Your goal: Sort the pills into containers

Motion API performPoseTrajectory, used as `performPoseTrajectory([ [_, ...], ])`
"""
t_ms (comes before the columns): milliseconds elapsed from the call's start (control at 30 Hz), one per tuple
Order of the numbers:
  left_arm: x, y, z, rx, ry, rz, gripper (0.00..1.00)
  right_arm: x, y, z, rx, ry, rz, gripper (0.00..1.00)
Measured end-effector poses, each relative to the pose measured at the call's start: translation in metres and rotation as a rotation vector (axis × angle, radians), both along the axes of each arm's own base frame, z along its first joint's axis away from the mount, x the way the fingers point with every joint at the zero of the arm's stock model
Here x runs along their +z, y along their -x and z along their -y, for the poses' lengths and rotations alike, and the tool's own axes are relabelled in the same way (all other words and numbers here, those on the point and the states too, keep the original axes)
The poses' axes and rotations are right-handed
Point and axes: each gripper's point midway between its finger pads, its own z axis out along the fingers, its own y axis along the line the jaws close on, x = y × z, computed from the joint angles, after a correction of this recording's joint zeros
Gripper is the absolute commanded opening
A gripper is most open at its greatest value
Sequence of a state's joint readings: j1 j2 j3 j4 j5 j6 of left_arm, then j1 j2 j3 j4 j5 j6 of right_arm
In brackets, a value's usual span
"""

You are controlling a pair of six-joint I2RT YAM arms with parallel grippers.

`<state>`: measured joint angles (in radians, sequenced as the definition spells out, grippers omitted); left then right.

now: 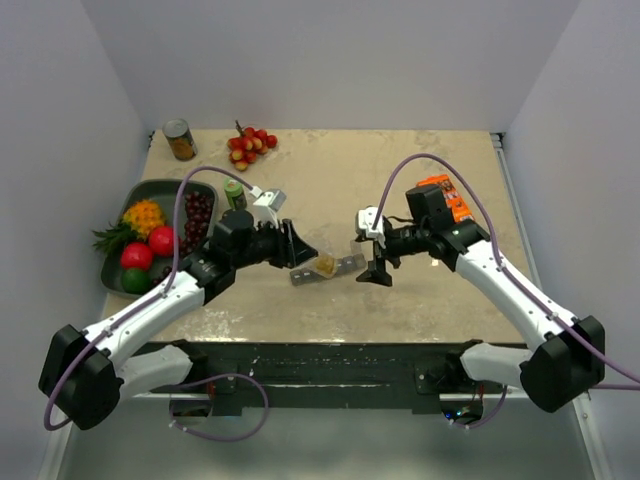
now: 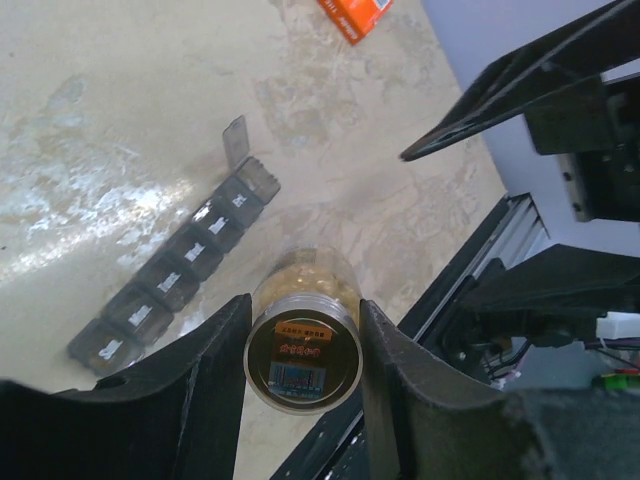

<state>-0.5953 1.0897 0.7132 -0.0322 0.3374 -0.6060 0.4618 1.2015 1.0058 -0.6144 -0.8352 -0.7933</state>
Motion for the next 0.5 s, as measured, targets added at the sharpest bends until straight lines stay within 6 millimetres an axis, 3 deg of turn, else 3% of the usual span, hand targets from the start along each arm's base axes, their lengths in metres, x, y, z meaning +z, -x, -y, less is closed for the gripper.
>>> performPoseTrajectory([
  [233, 0.013, 0.002, 0.028, -0.012, 0.092, -0.001, 0.0, -0.011, -0.004, -0.016, -0.01, -0.006, -0.057, 0.99],
  [500, 0.01, 0.009, 0.051, -0.045, 0.128, -0.03, 0.0, -0.018, -0.004, -0.029, -0.012, -0.019, -0.099, 0.94],
])
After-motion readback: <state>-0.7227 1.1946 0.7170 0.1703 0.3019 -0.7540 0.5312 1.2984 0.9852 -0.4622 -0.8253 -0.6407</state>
